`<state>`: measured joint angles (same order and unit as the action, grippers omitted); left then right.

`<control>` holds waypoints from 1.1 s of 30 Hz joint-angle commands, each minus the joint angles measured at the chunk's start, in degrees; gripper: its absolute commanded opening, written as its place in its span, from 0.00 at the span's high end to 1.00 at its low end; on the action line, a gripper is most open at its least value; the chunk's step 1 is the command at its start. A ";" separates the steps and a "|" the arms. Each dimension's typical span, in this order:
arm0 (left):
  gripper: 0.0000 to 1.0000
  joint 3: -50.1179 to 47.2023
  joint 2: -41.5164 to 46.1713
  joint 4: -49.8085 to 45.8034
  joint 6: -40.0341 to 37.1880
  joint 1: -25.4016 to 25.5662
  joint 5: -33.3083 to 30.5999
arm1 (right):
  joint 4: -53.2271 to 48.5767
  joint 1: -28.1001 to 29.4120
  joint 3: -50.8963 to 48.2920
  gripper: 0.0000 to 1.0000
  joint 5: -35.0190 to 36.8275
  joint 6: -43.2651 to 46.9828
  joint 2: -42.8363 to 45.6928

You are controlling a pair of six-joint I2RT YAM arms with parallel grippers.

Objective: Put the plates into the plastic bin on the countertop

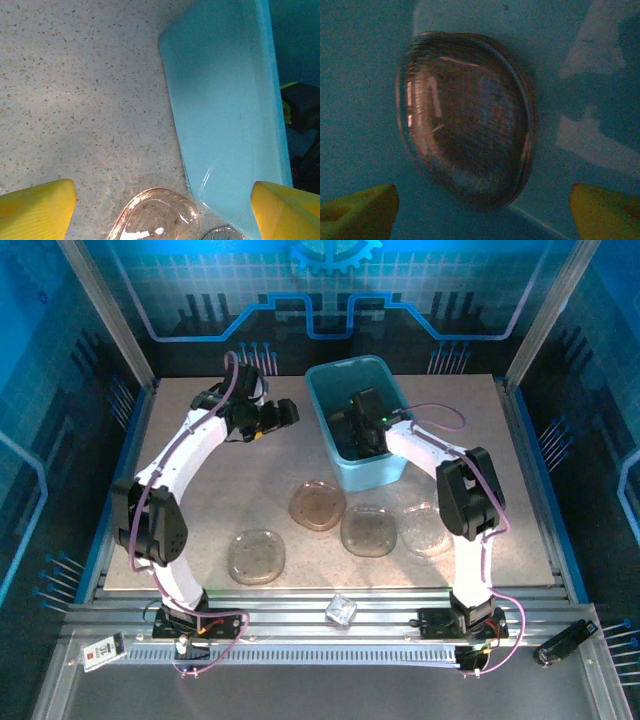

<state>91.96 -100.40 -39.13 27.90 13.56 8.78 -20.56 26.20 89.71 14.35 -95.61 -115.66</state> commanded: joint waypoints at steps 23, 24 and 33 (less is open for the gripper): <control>0.10 -17.63 17.88 -3.98 -0.49 -5.30 -5.67 | 10.97 3.39 -10.96 0.04 -3.33 23.51 22.09; 0.11 -18.67 18.05 -3.80 -1.12 -5.26 -4.35 | 12.23 3.57 -12.37 0.04 -3.53 25.26 23.92; 0.22 -21.48 11.29 -1.44 -6.81 0.39 1.42 | 10.98 4.19 -18.12 0.08 -8.44 41.24 36.37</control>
<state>70.70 -86.08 -41.32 24.40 11.27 7.29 -10.68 29.74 73.67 8.80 -62.83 -82.96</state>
